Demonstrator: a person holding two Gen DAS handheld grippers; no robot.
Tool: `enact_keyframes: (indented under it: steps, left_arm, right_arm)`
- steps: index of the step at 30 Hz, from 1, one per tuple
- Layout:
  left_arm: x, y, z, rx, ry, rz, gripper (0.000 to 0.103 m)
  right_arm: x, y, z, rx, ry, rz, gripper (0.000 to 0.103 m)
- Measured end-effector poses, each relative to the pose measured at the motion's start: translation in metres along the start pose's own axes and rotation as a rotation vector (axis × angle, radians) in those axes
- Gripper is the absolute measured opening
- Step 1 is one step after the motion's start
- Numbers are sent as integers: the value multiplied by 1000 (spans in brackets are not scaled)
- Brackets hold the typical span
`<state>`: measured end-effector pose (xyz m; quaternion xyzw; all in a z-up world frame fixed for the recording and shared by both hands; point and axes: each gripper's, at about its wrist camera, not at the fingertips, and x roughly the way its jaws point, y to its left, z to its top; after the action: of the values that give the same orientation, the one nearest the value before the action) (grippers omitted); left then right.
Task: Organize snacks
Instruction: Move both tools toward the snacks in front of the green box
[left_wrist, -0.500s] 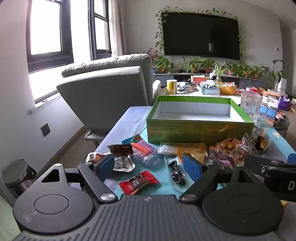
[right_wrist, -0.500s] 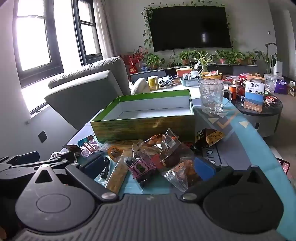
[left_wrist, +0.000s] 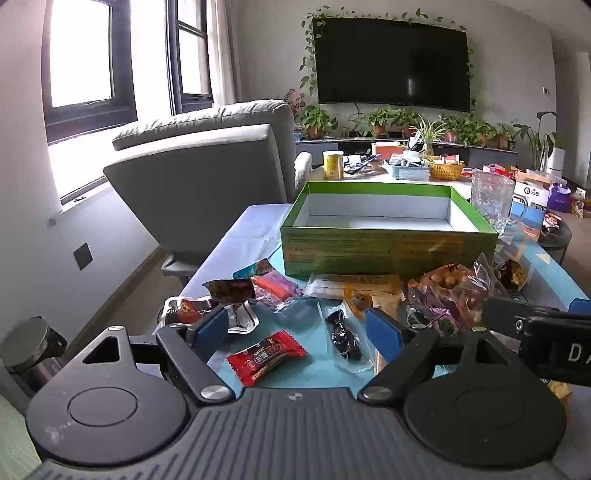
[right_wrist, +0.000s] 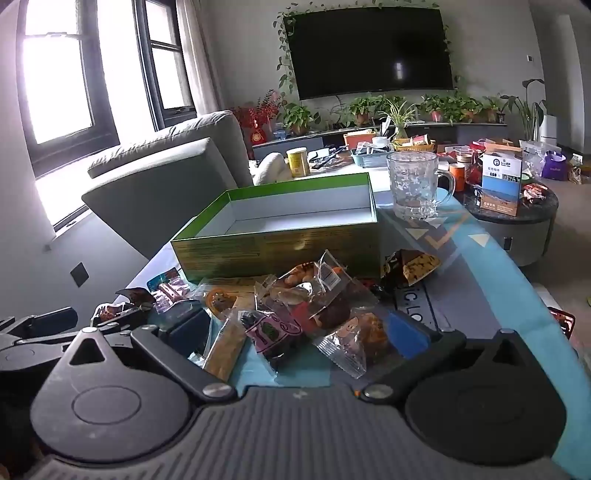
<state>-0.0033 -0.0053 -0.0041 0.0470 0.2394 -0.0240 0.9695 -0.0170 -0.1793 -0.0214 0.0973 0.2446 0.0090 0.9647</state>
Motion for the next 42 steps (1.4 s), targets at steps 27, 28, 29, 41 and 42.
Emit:
enact_keyframes:
  steps: [27, 28, 29, 41, 42]
  left_arm:
    - [-1, -2, 0, 16, 7, -22, 80]
    - [-1, -2, 0, 16, 7, -22, 80]
    - [-1, -2, 0, 16, 8, -22, 80]
    - [-2, -5, -2, 28, 12, -28, 80]
    - [-2, -5, -2, 28, 11, -28, 80]
  right_arm:
    - [0, -2, 1, 9, 6, -20, 85]
    - [1, -2, 1, 11, 7, -21, 85]
    - [0, -3, 1, 14, 7, -22, 85]
    - [-1, -4, 0, 17, 6, -23, 85]
    - [-1, -4, 0, 17, 5, -23, 85]
